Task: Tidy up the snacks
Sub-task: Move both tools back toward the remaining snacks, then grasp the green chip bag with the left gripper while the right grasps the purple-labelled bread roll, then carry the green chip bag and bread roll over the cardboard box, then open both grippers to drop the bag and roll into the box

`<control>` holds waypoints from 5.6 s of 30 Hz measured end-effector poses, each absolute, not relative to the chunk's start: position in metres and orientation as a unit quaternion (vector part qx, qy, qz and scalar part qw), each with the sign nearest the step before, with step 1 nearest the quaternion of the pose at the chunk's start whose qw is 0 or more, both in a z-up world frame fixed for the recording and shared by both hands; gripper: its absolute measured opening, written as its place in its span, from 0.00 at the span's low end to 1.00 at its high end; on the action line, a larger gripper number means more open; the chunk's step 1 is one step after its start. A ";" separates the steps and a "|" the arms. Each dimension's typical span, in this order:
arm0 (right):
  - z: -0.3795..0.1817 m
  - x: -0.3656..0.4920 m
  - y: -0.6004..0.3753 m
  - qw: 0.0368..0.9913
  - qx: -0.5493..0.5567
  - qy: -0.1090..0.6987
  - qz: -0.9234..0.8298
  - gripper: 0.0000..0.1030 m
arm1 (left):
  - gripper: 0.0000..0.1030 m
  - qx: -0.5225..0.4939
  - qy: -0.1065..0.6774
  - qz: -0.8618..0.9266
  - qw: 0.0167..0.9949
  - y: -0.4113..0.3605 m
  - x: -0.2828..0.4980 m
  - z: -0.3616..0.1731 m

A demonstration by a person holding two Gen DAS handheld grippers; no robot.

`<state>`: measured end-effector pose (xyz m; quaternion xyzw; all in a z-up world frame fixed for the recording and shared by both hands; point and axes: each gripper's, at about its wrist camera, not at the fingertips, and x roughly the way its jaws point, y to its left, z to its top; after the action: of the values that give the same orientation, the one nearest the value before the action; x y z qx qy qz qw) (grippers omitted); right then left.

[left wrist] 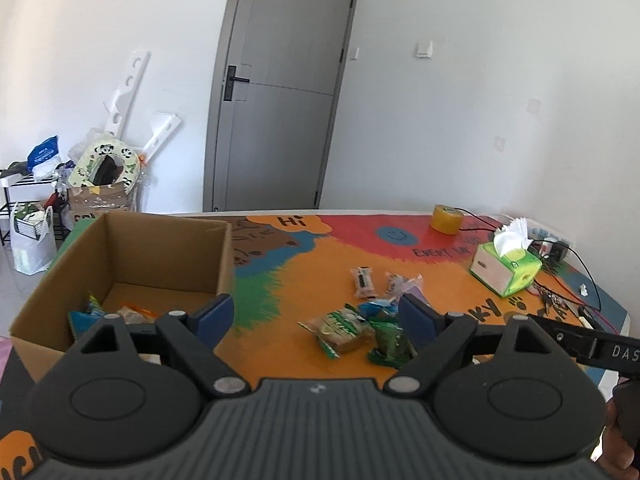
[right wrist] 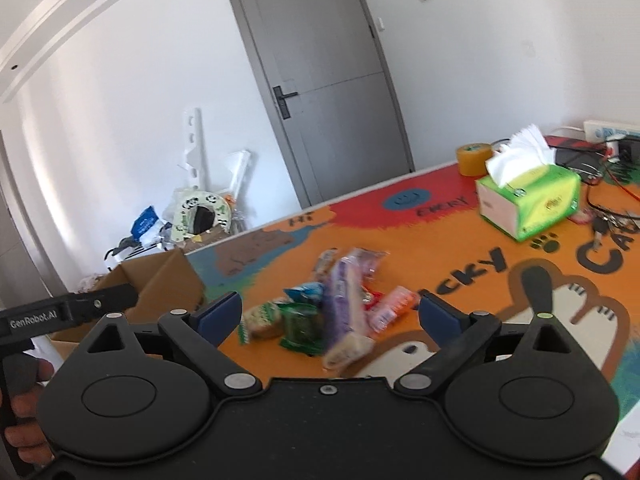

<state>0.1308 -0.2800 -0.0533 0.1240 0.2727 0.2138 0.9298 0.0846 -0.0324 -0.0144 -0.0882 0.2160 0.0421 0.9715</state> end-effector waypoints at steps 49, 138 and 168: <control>-0.123 0.210 -0.274 0.863 0.193 0.375 0.278 0.24 | 0.53 -0.087 0.339 -0.029 0.936 -0.093 0.208 -0.094; -0.022 0.174 -0.115 0.854 0.160 0.276 0.410 0.20 | 0.30 -0.146 0.214 0.123 0.958 0.081 0.096 -0.014; -0.023 0.160 -0.112 0.887 0.121 0.288 0.342 0.83 | 0.74 -0.175 0.217 0.142 0.950 0.092 0.077 -0.018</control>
<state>0.1601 -0.1118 -0.0228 0.1213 0.2875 0.3415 0.8865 0.0769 0.0922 -0.0180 -0.1748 0.2166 0.1423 0.9499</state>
